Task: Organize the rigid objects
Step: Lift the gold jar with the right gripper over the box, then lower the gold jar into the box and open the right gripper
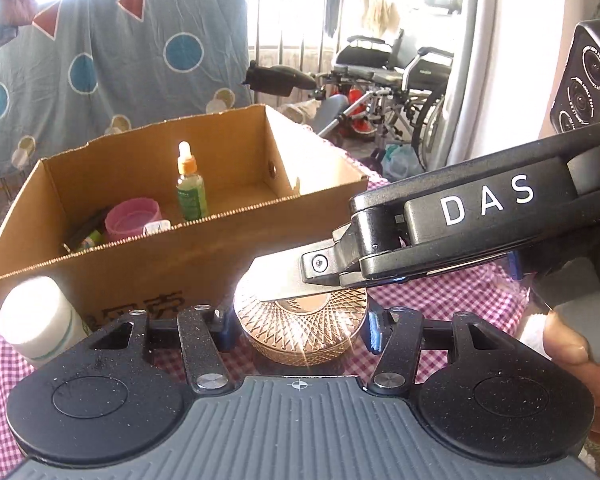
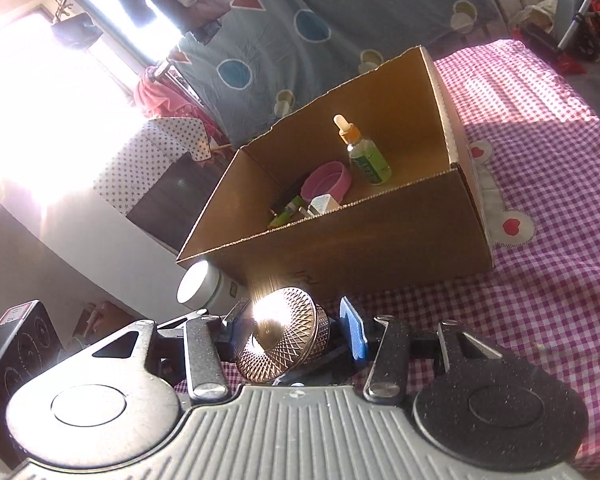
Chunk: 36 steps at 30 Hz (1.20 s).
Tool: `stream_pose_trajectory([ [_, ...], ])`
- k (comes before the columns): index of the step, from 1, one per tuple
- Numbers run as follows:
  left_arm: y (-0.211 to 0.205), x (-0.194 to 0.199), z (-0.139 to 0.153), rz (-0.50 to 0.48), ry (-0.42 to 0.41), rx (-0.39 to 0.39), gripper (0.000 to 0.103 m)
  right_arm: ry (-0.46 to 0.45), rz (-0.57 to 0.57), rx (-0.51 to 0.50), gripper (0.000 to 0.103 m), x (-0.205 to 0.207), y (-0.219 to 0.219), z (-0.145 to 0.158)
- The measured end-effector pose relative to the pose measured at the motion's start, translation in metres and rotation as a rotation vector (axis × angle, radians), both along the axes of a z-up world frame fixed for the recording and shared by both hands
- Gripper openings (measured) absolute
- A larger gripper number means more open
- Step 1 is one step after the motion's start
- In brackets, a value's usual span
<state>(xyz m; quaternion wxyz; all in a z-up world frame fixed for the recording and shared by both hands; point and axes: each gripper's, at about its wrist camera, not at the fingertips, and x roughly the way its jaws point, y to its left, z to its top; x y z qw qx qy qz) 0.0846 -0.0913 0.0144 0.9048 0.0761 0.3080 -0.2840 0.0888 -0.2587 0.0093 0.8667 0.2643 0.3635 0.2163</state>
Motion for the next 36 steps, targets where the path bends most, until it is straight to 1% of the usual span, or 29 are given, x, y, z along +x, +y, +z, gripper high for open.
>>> stream_pose_trajectory([
  [5,0.005,0.019,0.042,0.053,-0.058,-0.053,0.056,-0.103,0.054,-0.042,0.051,0.024,0.008,0.049],
  [7,0.004,0.03,0.054,0.073,-0.066,-0.058,0.056,-0.118,0.073,-0.047,0.051,0.039,0.009,0.061],
  [10,0.0,0.055,0.061,0.098,-0.039,-0.082,0.056,-0.107,0.102,-0.06,0.051,0.075,0.008,0.075],
  [11,-0.002,0.069,0.062,0.113,-0.005,-0.09,0.056,-0.094,0.109,-0.064,0.051,0.085,0.008,0.076],
  [13,-0.005,0.089,0.059,0.129,0.052,-0.107,0.056,-0.046,0.131,-0.076,0.051,0.112,0.007,0.072],
  [15,-0.004,0.11,0.049,0.151,0.127,-0.12,0.056,0.01,0.147,-0.09,0.051,0.138,0.008,0.065],
  [16,-0.004,0.118,0.045,0.161,0.152,-0.122,0.056,0.043,0.154,-0.092,0.051,0.15,0.007,0.06],
  [17,-0.005,0.128,0.039,0.176,0.186,-0.12,0.056,0.073,0.16,-0.094,0.051,0.161,0.007,0.054],
  [19,-0.007,0.139,0.028,0.188,0.228,-0.108,0.056,0.138,0.172,-0.103,0.052,0.182,0.008,0.041],
  [23,-0.005,0.161,0.007,0.209,0.332,-0.102,0.056,0.217,0.197,-0.141,0.052,0.207,0.012,0.019],
  [28,-0.004,0.169,-0.01,0.228,0.388,-0.071,0.056,0.258,0.228,-0.186,0.052,0.22,0.02,0.002],
  [32,0.001,0.172,-0.017,0.248,0.442,-0.078,0.057,0.264,0.252,-0.23,0.052,0.22,0.025,-0.005],
  [36,0.001,0.171,-0.017,0.249,0.437,-0.083,0.059,0.271,0.251,-0.267,0.051,0.22,0.027,-0.01],
])
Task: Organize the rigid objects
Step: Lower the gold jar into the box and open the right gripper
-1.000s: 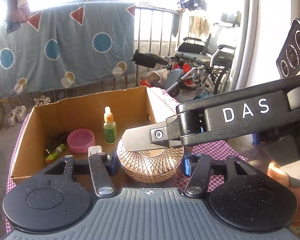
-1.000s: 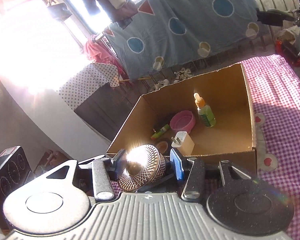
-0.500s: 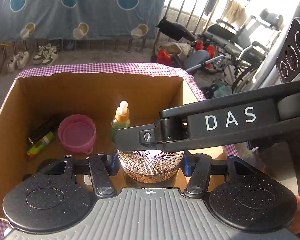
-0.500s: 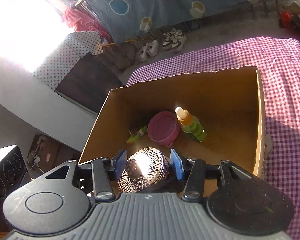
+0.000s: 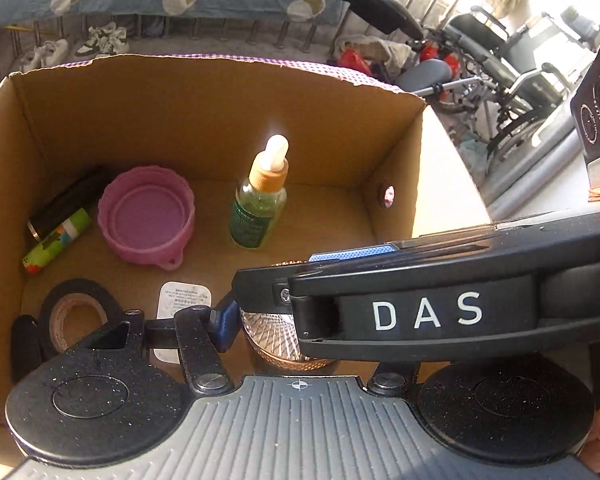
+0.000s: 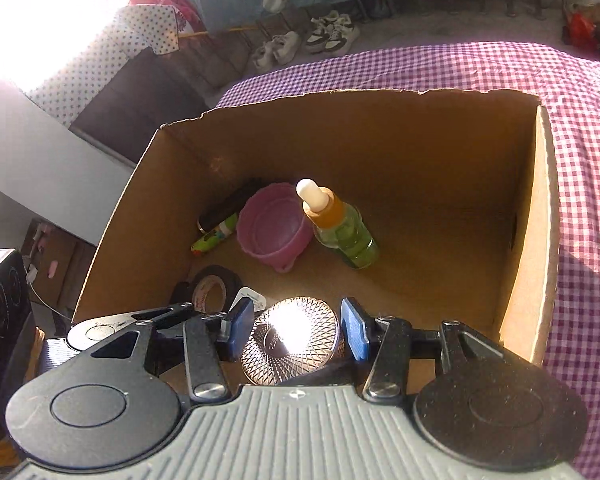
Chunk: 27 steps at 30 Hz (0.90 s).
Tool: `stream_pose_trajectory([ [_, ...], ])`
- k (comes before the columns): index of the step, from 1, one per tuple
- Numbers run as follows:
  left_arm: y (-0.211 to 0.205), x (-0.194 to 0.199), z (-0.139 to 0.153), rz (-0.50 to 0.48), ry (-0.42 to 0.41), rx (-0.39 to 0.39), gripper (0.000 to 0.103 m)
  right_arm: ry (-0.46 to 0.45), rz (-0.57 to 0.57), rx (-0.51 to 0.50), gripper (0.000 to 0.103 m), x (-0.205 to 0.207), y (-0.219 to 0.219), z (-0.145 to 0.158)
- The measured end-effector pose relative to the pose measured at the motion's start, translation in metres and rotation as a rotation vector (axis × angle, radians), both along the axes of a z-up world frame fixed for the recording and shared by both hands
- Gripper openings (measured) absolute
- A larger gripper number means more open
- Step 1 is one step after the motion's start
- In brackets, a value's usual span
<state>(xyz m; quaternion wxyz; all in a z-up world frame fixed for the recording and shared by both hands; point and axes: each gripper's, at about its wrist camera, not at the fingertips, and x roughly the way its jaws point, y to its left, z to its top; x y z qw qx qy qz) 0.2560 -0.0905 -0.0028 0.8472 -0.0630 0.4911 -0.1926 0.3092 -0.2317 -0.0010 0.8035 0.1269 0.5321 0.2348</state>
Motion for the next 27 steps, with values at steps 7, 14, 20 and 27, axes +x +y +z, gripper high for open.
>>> stream_pose_trajectory([
  [7,0.0,-0.002,0.003,-0.003,-0.03,-0.026,0.059,-0.029,-0.009,0.021,0.052,-0.005,-0.003,0.003],
  [14,0.005,-0.024,0.026,-0.007,-0.147,-0.036,0.078,-0.139,-0.103,0.152,0.052,-0.036,-0.029,0.032],
  [20,0.01,-0.066,0.054,-0.056,-0.261,-0.014,0.085,-0.276,-0.208,0.287,0.054,-0.108,-0.055,0.062],
  [27,0.025,-0.125,0.076,-0.104,-0.384,0.02,0.097,-0.342,-0.278,0.366,0.061,-0.182,-0.065,0.069],
])
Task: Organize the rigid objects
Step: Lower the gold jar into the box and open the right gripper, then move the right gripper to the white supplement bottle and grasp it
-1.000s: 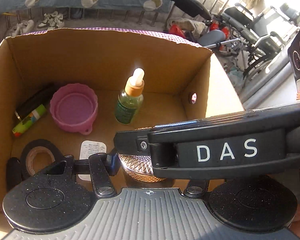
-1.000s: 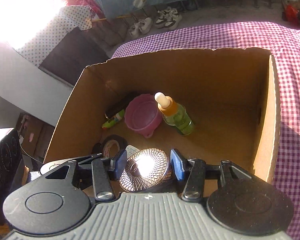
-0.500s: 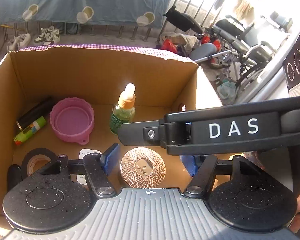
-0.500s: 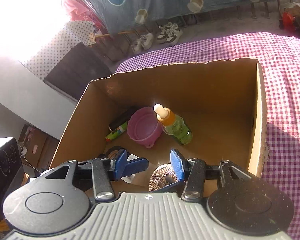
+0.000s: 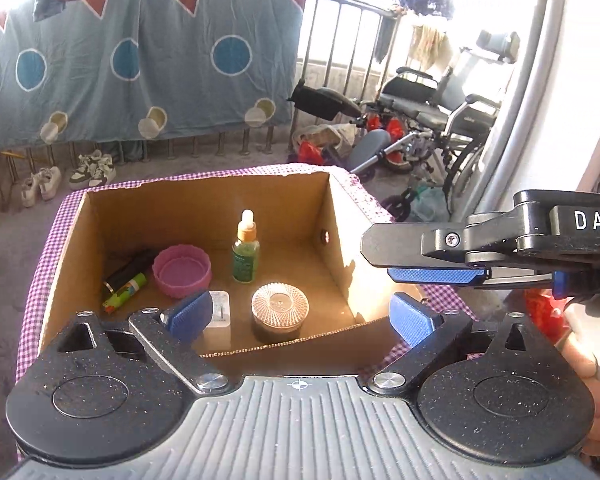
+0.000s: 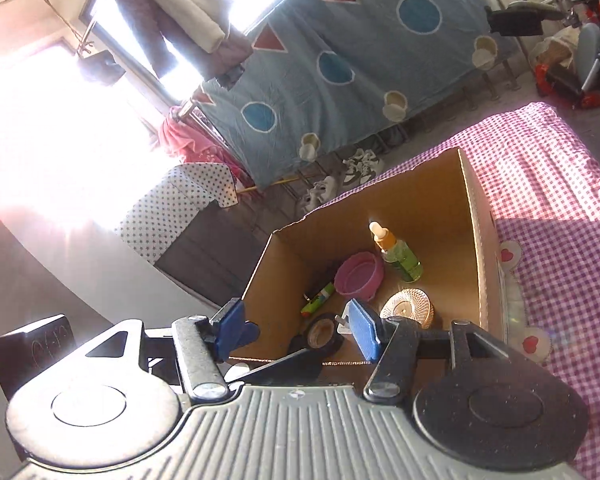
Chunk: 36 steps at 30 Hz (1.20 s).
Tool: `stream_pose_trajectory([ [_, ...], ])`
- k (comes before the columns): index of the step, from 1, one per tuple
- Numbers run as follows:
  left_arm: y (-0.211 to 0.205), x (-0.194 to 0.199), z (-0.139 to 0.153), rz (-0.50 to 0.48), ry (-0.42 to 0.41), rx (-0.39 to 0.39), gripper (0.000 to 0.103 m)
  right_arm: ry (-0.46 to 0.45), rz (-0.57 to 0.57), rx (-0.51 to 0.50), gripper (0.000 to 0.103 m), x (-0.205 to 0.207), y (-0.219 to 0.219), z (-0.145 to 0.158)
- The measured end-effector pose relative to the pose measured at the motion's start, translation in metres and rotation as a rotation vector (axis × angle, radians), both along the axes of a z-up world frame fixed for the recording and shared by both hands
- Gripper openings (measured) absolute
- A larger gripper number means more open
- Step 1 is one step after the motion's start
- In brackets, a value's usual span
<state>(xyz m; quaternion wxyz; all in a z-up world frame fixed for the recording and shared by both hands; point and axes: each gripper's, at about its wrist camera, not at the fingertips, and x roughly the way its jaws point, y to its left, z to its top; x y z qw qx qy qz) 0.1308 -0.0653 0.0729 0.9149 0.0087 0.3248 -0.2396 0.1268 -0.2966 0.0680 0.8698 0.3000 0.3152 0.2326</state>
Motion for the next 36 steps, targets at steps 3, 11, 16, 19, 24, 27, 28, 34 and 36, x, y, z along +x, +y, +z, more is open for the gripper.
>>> stream_pose_trajectory([
  [3,0.014,-0.021,0.002,0.003,-0.031,0.012,0.099,0.006,-0.009,0.033,0.061,-0.02,0.002,-0.002],
  [11,0.05,-0.051,-0.006,0.051,-0.069,0.048,0.101,0.045,-0.003,0.073,0.063,-0.051,0.021,-0.013],
  [16,0.066,-0.054,-0.017,0.105,-0.082,0.073,0.102,0.081,0.031,0.045,0.064,-0.053,0.043,-0.021],
  [19,0.074,-0.051,-0.027,0.143,-0.085,0.093,0.102,0.093,0.06,0.031,0.064,-0.047,0.058,-0.026],
  [24,0.084,-0.035,-0.051,0.2,-0.075,0.123,0.102,0.119,0.111,0.003,0.064,-0.023,0.087,-0.035],
  [27,0.086,-0.022,-0.064,0.214,-0.056,0.138,0.098,0.137,0.133,-0.005,0.064,-0.007,0.105,-0.042],
  [28,0.088,-0.019,-0.068,0.213,-0.051,0.138,0.097,0.137,0.139,-0.007,0.064,-0.001,0.11,-0.045],
  [34,0.093,0.001,-0.086,0.214,0.024,0.123,0.08,0.166,0.158,-0.044,0.063,0.031,0.14,-0.061],
  [36,0.093,0.005,-0.088,0.211,0.05,0.117,0.078,0.175,0.165,-0.054,0.062,0.037,0.146,-0.065],
])
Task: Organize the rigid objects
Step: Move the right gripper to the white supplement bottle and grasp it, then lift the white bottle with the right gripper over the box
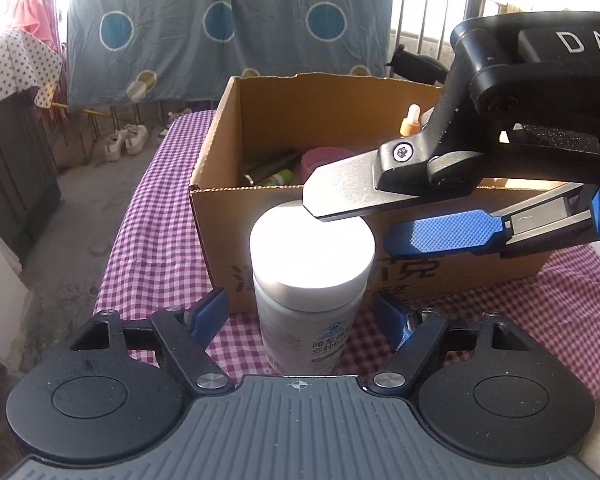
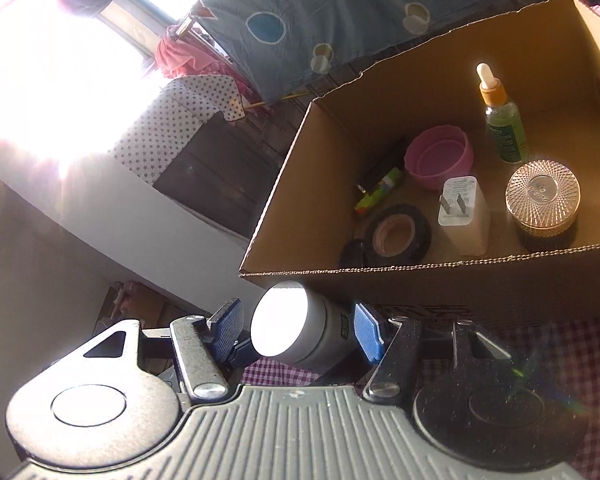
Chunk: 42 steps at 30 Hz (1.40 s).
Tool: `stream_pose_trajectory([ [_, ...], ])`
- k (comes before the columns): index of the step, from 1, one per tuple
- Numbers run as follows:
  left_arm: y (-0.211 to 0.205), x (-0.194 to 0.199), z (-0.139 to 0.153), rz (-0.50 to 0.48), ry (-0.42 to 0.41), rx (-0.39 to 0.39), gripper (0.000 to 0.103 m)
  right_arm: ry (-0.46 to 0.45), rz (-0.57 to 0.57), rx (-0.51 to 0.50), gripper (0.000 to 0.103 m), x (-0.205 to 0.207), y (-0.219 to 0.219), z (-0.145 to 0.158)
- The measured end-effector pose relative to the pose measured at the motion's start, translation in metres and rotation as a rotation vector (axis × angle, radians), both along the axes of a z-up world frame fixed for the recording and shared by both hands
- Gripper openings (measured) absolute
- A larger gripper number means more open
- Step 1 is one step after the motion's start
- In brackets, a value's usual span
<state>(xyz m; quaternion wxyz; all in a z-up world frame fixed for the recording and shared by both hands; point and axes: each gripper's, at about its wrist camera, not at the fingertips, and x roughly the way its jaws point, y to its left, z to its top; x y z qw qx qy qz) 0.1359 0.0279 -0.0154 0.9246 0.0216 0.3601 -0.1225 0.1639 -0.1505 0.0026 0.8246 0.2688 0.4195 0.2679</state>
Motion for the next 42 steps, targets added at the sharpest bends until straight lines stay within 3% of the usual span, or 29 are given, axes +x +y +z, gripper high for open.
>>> stream_pose_trajectory([
  [5,-0.001,0.001,-0.003,0.005,0.034,-0.01,0.056,0.027,0.018,-0.009,0.053,0.01,0.008,-0.01],
  [6,-0.001,0.0,-0.002,0.009,0.034,-0.012,0.055,0.032,0.022,-0.008,0.052,0.011,0.009,-0.012],
  [21,-0.008,-0.008,0.009,0.019,0.018,-0.001,0.052,0.037,0.023,0.038,0.05,0.004,0.001,-0.007],
  [42,-0.025,-0.046,0.042,0.017,-0.086,0.029,0.053,-0.068,0.02,0.077,0.051,-0.041,-0.011,0.032],
])
